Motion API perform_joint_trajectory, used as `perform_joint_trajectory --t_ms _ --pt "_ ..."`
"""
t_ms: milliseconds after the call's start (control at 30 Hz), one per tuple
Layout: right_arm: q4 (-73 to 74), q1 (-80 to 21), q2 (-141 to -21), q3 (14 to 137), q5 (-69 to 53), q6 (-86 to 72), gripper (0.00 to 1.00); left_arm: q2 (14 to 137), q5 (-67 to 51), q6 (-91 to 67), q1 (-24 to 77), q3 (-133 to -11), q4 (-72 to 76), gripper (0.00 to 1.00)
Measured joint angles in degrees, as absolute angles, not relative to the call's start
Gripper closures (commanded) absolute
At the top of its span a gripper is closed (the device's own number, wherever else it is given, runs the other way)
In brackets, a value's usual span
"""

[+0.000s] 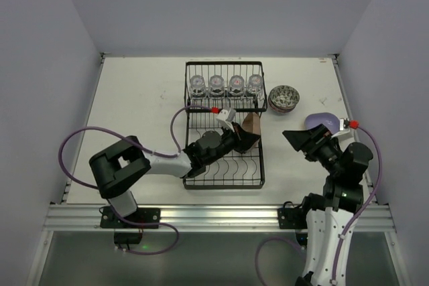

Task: Unload the mixed dishes from the dish rack

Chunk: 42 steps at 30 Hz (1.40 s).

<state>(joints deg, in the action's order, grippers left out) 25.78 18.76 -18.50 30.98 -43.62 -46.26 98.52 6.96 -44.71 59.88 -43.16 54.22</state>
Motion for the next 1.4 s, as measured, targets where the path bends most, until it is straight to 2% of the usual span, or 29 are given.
perform_joint_trajectory --t_ms 300,533,733,900,1033,1233,1333,1367,1400 --pt "29.6 14.7 -27.1 41.8 -40.8 -39.3 0.03 88.2 3.6 -40.6 63.1 -44.4 33.3 1.00" --pt "32.7 13.0 -31.6 44.1 -40.7 -36.1 0.06 87.5 -0.2 -27.8 69.8 -59.0 6.4 1.00" --pt "36.6 6.3 -33.9 46.1 -38.6 -33.2 0.08 84.4 3.5 -14.9 78.8 -65.1 -16.7 1.00" --pt "41.3 -3.9 -35.2 46.9 -33.8 -30.8 0.18 81.5 6.3 -6.4 85.0 -67.7 -31.0 1.00" --pt "44.6 -17.4 -39.8 48.1 -27.9 -29.8 0.22 81.6 8.4 -1.3 89.6 -69.7 -38.3 1.00" --pt "48.0 -37.0 -47.7 48.2 -17.0 -30.8 0.39 82.3 9.9 2.0 92.4 -70.2 -44.8 1.00" --pt "49.0 -42.9 -52.8 48.3 -12.3 -31.7 0.47 83.2 10.2 2.6 92.8 -70.7 -46.1 1.00" --pt "49.1 -44.3 -54.4 48.3 -11.0 -31.9 0.54 83.5 10.2 2.7 92.8 -70.8 -46.3 1.00" --pt "49.1 -45.6 -55.7 48.3 -10.0 -32.1 0.56 83.7 10.2 2.7 92.8 -70.8 -46.5 1.00"
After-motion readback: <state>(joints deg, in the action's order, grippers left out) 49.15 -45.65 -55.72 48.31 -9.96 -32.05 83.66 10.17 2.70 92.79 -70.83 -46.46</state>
